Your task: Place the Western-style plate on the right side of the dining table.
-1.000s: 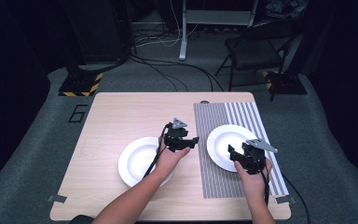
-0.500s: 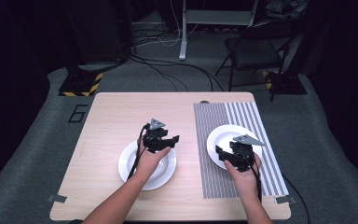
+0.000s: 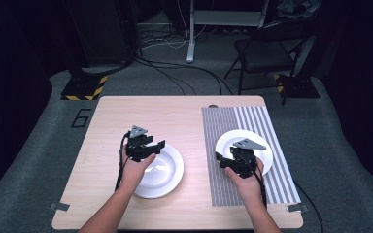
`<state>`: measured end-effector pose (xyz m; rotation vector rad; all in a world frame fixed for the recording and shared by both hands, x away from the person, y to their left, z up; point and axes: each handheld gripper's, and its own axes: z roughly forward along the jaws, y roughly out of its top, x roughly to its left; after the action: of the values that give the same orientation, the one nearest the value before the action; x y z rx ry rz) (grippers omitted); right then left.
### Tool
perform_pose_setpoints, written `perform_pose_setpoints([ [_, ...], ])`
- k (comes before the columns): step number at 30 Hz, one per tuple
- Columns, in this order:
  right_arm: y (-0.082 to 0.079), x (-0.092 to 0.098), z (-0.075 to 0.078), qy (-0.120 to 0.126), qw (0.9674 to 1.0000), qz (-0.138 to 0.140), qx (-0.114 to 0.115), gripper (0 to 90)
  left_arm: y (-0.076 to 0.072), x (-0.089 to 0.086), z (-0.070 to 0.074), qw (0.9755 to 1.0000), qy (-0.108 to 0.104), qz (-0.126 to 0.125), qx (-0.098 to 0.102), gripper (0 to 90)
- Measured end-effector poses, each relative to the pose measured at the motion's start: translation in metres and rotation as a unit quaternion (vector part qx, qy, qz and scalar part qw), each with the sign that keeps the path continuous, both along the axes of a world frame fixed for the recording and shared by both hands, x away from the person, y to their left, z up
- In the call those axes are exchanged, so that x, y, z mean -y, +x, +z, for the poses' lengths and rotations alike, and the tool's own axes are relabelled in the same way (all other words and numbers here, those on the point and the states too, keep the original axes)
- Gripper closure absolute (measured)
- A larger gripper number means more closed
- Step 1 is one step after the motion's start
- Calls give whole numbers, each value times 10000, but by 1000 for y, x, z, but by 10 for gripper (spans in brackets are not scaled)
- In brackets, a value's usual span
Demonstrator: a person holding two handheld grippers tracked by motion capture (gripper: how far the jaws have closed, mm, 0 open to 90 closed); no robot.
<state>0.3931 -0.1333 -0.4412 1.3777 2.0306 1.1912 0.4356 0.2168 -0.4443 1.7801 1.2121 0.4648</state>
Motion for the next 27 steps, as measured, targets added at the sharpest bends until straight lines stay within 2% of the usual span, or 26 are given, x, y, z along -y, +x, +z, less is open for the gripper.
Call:
perform_pose_setpoints([
  [4, 1, -5, -2, -59, 9999, 99, 48, 359, -5, -15, 2, 9999, 115, 86, 24, 401],
  [9, 3, -17, -8, 14, 9994, 339, 10, 359, -14, -37, 4, 9997, 129, 213, 45, 401],
  [12, 5, -25, -12, -38, 9988, 481, 19, 359, -19, -50, 3, 9994, 101, 320, 61, 401],
  [22, 8, -47, -21, -129, 9965, 824, -39, 359, -30, -88, -12, 9976, 23, 694, 30, 401],
  [27, 8, -54, -27, -181, 9952, 953, -91, 360, -32, -104, -19, 9965, 160, 814, 82, 401],
])
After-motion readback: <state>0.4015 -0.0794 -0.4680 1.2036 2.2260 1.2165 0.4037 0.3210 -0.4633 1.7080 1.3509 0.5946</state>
